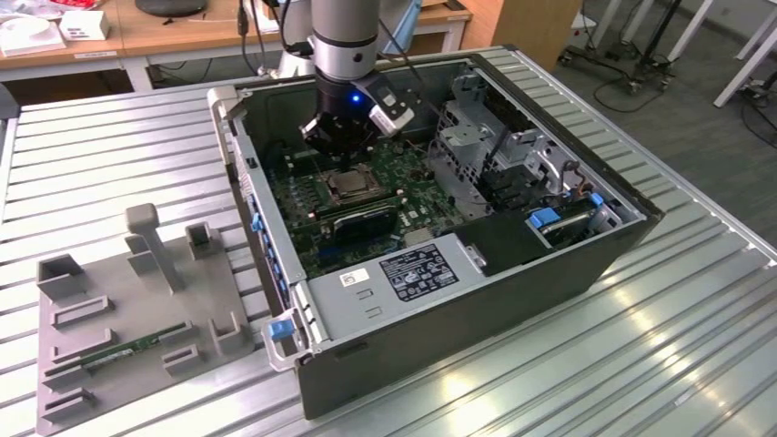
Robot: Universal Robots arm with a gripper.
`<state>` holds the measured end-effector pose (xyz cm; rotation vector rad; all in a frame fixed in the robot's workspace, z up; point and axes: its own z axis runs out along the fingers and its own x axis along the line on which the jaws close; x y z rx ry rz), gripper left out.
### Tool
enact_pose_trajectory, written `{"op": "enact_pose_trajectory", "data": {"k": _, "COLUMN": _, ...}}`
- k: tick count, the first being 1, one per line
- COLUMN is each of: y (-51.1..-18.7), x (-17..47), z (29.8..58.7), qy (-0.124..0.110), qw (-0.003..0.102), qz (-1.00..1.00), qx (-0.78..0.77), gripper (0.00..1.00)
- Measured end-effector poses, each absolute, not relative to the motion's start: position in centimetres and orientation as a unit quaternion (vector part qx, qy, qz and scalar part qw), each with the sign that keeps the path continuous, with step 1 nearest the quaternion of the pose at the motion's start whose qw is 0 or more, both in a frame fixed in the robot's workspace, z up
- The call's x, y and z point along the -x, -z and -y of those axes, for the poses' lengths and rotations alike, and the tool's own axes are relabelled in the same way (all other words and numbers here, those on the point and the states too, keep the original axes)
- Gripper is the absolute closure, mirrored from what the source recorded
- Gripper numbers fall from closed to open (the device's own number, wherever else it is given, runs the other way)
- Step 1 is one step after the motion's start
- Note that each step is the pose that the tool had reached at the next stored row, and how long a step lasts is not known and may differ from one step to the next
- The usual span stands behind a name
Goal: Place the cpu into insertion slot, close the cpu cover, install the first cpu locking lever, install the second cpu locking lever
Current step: 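Close the cpu cover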
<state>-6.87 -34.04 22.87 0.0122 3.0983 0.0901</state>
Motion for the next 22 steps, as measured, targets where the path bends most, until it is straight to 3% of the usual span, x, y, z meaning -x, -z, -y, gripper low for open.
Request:
{"op": "enact_pose_trajectory", "data": {"k": 3, "y": -22.85, "x": 6.87, "z": 34.04, "qy": -0.029, "qw": 0.014, "qz": -0.999, "qx": -0.004, "gripper": 0.89}}
{"op": "enact_pose_trajectory", "data": {"k": 17, "y": -22.72, "x": 7.36, "z": 34.08, "qy": -0.029, "qw": 0.014, "qz": -0.999, "qx": -0.005, "gripper": 0.89}}
{"op": "enact_pose_trajectory", "data": {"k": 22, "y": -22.65, "x": 7.36, "z": 34.42, "qy": -0.029, "qw": 0.009, "qz": -1.000, "qx": -0.005, "gripper": 0.89}}
